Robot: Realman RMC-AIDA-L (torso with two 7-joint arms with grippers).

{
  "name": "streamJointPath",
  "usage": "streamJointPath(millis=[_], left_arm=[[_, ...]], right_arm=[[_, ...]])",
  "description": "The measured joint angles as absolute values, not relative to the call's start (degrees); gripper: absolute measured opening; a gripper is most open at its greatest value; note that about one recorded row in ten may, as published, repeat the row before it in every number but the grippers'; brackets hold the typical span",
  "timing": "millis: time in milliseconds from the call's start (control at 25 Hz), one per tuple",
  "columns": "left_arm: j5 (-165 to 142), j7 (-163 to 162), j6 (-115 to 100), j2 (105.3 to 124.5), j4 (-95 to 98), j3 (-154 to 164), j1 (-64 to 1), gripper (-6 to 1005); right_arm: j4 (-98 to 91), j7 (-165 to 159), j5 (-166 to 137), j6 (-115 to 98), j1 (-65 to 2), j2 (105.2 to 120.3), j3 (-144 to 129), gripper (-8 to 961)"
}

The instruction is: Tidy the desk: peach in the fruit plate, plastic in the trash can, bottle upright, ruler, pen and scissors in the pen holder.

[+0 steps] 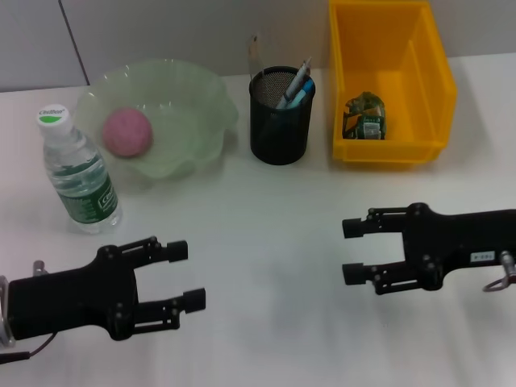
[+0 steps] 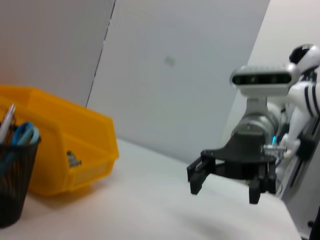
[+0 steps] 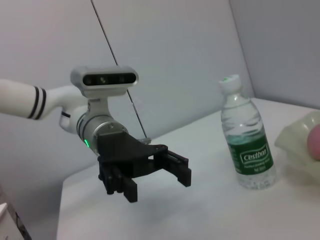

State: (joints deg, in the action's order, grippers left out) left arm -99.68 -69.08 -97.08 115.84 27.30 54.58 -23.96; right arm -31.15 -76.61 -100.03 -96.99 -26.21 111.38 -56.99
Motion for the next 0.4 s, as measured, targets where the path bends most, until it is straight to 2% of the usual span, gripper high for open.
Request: streamJointPath(millis=[120,400], left_arm=[[-100.2,-69.1,-96.8,115.84,27.4,54.6,-24.0,805],[-101.6,-68.7,-96.1,115.84,27.5,54.9,-24.7,805]], right_arm=[[-31.5,-76.3,-101.9,-95.9,-26.2,112.50,-56.8,762],[-31.8,-75.3,-102.8,-94.3,-26.0,113.60,-56.7,761]])
